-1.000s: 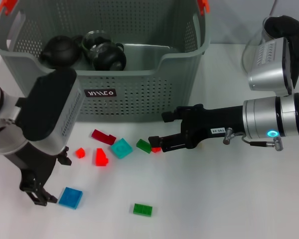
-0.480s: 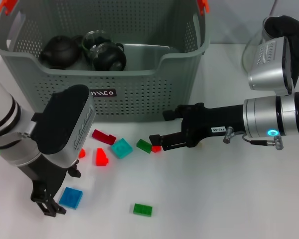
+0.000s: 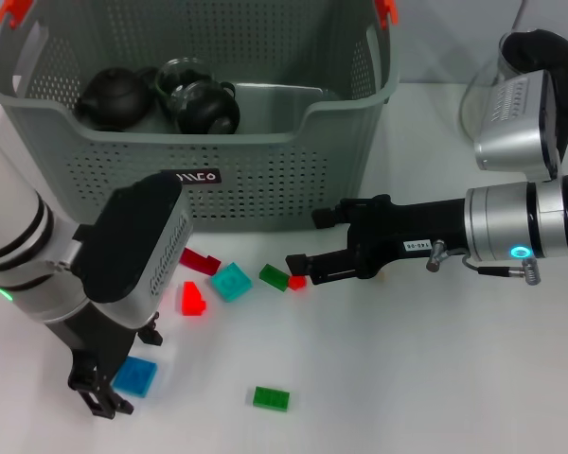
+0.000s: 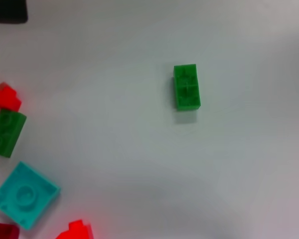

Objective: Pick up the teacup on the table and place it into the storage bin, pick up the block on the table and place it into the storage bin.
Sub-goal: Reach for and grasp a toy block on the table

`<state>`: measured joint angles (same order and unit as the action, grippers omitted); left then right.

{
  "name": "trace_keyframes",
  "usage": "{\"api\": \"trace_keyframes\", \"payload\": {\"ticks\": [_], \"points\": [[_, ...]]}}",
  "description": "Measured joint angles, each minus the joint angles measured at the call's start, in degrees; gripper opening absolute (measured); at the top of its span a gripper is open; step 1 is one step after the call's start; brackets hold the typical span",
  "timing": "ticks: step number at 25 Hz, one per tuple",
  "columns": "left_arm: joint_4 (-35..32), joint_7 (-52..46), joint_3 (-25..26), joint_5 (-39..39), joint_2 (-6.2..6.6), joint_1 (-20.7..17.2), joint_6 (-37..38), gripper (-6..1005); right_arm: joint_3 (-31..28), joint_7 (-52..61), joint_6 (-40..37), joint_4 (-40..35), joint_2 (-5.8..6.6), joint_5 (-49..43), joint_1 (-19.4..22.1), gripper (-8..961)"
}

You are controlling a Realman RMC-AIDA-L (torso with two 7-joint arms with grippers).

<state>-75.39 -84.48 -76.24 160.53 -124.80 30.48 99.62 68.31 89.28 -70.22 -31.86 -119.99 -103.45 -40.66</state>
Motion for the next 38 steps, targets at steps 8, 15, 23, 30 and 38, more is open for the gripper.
{"api": "trace_keyframes", "payload": {"ticks": [8, 15, 23, 30, 38], "points": [[1.9, -0.2, -0.9, -0.6, 0.0, 0.0, -2.3, 796, 0.0, -0.1, 0.0, 0.0, 0.02, -0.1, 0.1, 920], [2.5, -0.4, -0.6, -0.5, 0.0, -0.2, -4.0, 767, -0.1, -0.1, 0.0, 0.0, 0.11, -0.1, 0.0, 920], [2.6, -0.2, -0.4, -0.1, 0.0, -0.3, -3.4, 647, -0.1, -0.1, 0.5, 0.0, 0.11, 0.0, 0.1, 920], [2.9, -0.2, -0.4, 0.1, 0.0, -0.3, -3.4, 497, -0.1, -0.1, 0.5, -0.1, 0.11, 0.0, 0.1, 920], [3.7, -0.5, -0.8, 1.1, 0.0, -0.2, -3.9, 471, -0.1, -0.1, 0.6, -0.2, 0.11, 0.0, 0.1, 920]]}}
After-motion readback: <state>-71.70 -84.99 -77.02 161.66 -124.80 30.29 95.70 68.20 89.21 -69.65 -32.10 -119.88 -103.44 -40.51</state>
